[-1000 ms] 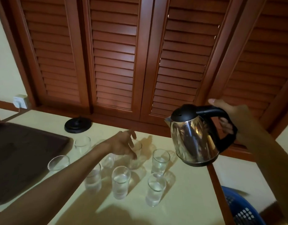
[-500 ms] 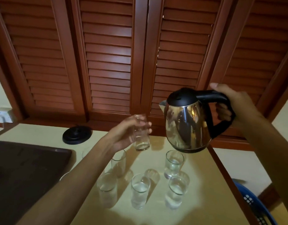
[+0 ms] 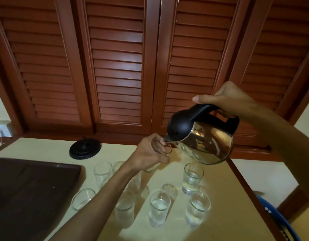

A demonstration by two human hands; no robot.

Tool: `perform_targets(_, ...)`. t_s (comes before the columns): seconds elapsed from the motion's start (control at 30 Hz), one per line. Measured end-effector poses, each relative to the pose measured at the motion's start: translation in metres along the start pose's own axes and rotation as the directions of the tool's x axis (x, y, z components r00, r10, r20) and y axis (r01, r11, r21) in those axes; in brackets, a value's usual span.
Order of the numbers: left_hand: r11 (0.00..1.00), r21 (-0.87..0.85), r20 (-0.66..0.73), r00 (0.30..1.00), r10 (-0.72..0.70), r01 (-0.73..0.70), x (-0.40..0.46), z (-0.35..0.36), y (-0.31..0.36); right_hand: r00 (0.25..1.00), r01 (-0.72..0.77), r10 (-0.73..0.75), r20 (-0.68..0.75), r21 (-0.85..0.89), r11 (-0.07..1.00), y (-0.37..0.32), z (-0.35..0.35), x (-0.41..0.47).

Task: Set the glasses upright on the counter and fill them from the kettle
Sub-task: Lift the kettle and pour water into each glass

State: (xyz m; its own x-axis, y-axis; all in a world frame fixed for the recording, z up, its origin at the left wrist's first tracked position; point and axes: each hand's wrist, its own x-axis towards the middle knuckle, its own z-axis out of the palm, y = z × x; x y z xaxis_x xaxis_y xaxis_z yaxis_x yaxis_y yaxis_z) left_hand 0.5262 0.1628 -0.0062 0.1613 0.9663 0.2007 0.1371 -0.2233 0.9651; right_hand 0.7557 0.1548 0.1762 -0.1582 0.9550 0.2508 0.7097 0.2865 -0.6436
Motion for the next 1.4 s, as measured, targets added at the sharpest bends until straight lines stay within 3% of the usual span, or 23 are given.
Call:
perform_targets(0.3,0.998,0.032,0.066,0.996,-0.051,0.049,-0.003,0.011,-0.017,0.991,0.053,-0.031,0.129,-0.176,0.983,-0.020,0.001,0.004)
perform_targets(0.57,0.992,0.070,0.062,0.992,-0.112,0.108,-0.004,0.011,-0.025,0.993,0.020,0.015,0.113,-0.303,0.953,-0.036,-0.002,0.005)
perform_targets(1.4,0.992,0.036,0.068,0.990,-0.127,0.125,-0.004,0.011,-0.035,0.993,0.081,-0.042,0.106,-0.389,0.918,-0.055,-0.024,-0.008)
